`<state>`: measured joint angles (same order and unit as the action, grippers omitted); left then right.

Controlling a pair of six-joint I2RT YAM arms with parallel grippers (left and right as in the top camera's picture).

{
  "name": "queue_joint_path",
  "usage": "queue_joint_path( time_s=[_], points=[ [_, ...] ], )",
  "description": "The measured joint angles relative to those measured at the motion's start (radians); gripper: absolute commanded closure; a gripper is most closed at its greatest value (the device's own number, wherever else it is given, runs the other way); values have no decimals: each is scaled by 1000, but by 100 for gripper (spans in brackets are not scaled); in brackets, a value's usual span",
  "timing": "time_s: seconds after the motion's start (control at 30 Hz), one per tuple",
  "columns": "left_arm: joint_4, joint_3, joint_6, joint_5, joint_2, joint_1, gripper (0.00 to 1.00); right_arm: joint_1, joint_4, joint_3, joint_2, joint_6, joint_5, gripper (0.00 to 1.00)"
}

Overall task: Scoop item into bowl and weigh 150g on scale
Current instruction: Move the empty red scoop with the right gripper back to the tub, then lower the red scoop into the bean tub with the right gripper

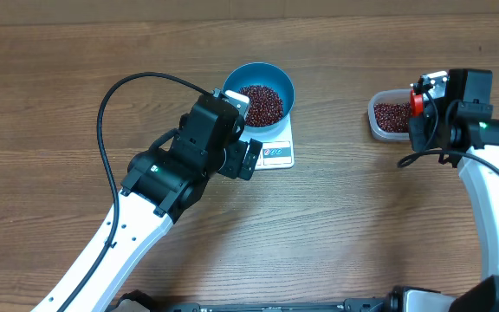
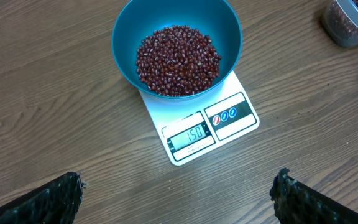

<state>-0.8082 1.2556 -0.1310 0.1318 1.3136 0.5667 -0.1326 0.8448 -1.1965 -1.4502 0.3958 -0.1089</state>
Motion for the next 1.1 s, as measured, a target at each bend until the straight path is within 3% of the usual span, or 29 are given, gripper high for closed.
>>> queue_joint_path(
  time_s=[0.33,0.5,0.73,1.1],
  points=[
    [0,0,0,0,0,0,1,2,-59,0,-51,-151,-51,96],
    [0,0,0,0,0,0,0,2,-68,0,-51,-275,40,96],
    [0,0,0,0,0,0,1,2,-62,0,-51,-546,167,96],
    [0,0,0,0,0,0,1,2,-40,0,-60,-953,191,96]
  ],
)
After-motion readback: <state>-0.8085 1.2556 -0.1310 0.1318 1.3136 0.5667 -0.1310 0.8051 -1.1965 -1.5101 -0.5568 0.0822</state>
